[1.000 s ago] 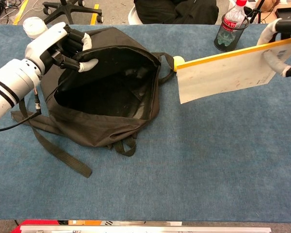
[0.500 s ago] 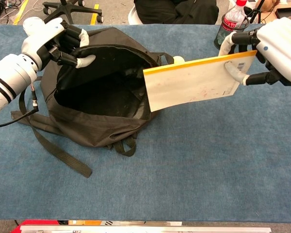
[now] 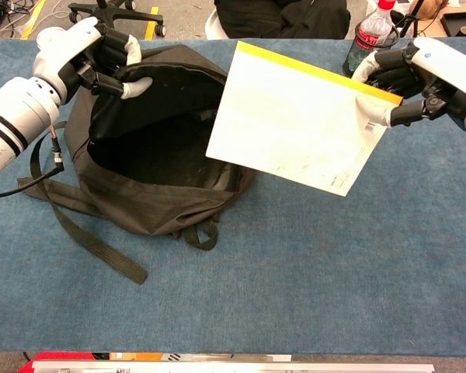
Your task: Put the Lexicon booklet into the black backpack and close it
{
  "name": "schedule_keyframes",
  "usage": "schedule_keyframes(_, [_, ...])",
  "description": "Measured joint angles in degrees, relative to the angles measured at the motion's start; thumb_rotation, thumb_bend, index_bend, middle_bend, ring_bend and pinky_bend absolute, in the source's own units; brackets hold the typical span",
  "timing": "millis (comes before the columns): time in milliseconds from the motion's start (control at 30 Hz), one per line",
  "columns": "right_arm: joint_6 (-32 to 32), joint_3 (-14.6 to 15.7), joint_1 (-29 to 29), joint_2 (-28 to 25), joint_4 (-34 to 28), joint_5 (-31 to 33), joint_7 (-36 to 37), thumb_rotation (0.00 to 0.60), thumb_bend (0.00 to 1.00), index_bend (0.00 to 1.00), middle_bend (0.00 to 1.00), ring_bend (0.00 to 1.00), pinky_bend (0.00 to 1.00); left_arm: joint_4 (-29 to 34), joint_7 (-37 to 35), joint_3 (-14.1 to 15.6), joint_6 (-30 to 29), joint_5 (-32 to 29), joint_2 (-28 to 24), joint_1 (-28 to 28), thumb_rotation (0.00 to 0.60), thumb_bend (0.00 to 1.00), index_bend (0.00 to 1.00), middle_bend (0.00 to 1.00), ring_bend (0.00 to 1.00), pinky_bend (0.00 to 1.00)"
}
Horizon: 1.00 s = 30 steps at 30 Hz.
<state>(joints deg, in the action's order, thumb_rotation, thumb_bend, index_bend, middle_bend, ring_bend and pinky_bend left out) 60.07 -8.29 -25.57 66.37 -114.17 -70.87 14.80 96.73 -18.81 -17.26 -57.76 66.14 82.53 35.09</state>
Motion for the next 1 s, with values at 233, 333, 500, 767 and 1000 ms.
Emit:
schedule_keyframes(233, [-12.5, -1.1, -2.1, -6.6, -5.8, 10.7, 9.9, 0.6, 0.66, 0.88, 0.79, 0.67, 0.8, -0.4, 0.1, -0.2, -0.3, -0.2, 0.3, 0.2, 0.6, 0.33, 0.74, 0.81, 0.77, 0.94])
schedule_keyframes(333, [-18.0, -1.6, -3.4, -8.5, -6.9, 14.9, 13.5, 0.6, 0.66, 0.88, 0.79, 0.67, 0.8, -0.6, 0.0, -0.2, -0.4, -0.2, 0.4, 0.1, 0.6, 0.33, 0.74, 0.81, 0.77, 0.94])
schedule_keyframes(500, [-26.9, -2.4, -6.2, -10.9, -7.1, 21.1, 17.6, 0.6, 0.66, 0.88, 0.79, 0.67, 0.8, -0.6, -0.1, -0.1, -0.7, -0.1, 0.3, -0.1, 0.6, 0.33, 0.74, 0.81, 0.77, 0.94])
schedule_keyframes(767, [-35.6, -2.2, -10.7, -12.2, -4.8, 27.9, 20.2, 0.6, 0.67, 0.88, 0.79, 0.67, 0.8, -0.7, -0.6, -0.1, -0.8, 0.2, 0.4, -0.2, 0.6, 0.33, 0.74, 0.81, 0.77, 0.94])
schedule_keyframes(1000, [-39.6, -1.6, -13.9, -10.9, -1.8, 34.0, 22.2, 0.6, 0.67, 0.88, 0.79, 0.67, 0.8, -0.4, -0.3, 0.4, -1.2, 1.0, 0.7, -0.3, 0.6, 0.33, 0.74, 0.81, 0.77, 0.94])
